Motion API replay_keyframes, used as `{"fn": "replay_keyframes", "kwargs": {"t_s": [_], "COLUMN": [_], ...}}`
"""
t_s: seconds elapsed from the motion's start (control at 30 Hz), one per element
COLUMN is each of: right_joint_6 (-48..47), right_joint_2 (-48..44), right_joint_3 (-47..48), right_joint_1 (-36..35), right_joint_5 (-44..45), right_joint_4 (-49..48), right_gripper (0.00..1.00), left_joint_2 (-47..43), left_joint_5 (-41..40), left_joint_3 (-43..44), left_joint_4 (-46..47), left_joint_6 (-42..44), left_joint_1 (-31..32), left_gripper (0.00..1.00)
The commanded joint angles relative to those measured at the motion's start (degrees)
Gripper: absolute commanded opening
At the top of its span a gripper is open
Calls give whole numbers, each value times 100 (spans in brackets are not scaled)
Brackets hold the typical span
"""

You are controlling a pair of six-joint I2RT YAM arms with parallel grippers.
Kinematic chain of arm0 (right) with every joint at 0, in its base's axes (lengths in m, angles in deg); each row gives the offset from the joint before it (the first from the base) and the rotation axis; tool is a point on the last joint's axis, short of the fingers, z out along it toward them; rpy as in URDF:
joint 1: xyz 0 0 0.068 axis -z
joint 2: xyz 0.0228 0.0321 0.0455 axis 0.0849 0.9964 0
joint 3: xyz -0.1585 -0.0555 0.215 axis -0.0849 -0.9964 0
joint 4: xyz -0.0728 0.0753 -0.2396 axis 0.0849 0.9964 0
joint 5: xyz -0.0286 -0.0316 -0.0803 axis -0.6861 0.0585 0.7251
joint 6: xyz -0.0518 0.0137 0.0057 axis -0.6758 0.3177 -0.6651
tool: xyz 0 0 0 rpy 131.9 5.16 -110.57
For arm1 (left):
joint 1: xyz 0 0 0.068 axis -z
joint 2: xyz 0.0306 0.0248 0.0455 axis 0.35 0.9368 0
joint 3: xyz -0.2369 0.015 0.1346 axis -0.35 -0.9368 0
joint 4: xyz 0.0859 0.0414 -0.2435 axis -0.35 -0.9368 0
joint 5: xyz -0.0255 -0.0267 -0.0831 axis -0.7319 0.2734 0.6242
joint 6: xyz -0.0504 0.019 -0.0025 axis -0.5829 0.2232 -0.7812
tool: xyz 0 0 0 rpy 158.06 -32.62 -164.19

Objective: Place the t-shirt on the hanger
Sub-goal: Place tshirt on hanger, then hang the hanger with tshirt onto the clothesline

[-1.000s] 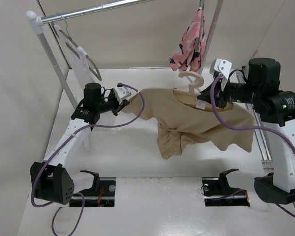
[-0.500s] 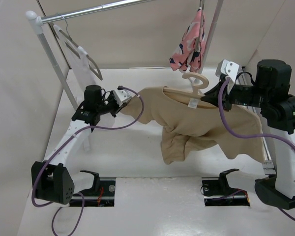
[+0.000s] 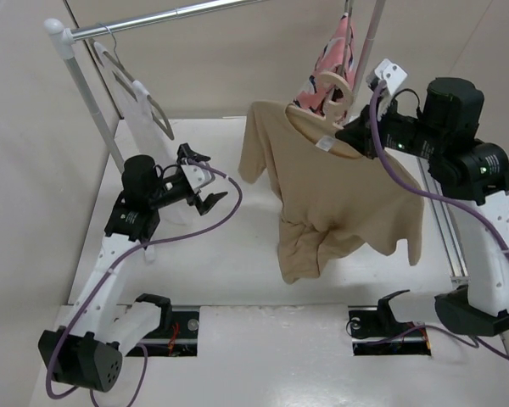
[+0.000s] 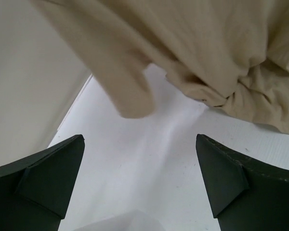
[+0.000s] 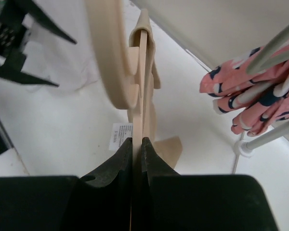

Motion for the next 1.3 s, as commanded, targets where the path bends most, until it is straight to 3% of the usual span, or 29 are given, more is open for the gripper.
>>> {"fn": "replay_keyframes", "kwargs": {"t_s": [0.0, 0.17, 0.23, 0.53, 0.97, 1.27], "right_joint_6": [639, 1087, 1193, 1633, 1685, 1685], "right_joint_2": [244, 1078, 1298, 2019, 2766, 3408], "right_joint_3": [535, 1194, 1413, 1722, 2267, 2970], "right_joint_1": [-455, -992, -1194, -1248, -1116, -651], "right_joint_5": [1207, 1621, 2165, 3598, 4452, 4400], "right_joint_4": [-1047, -1531, -1785, -3359, -4247, -4248], "right_gripper": [0, 0, 0, 0, 0, 0], "left_joint_2": [-260, -400, -453, -734, -892, -892], "left_joint_5": [318, 265, 195, -138, -368, -482], "left_joint_3": [-252, -384, -446, -779, -1122, -1175], "left_joint_4": [340, 340, 340, 647, 884, 989], "left_joint_6": [-278, -463, -515, -762, -929, -929], "left_joint_1": [64, 117, 117, 117, 117, 117], "left_gripper": [100, 100, 100, 100, 100, 100]}}
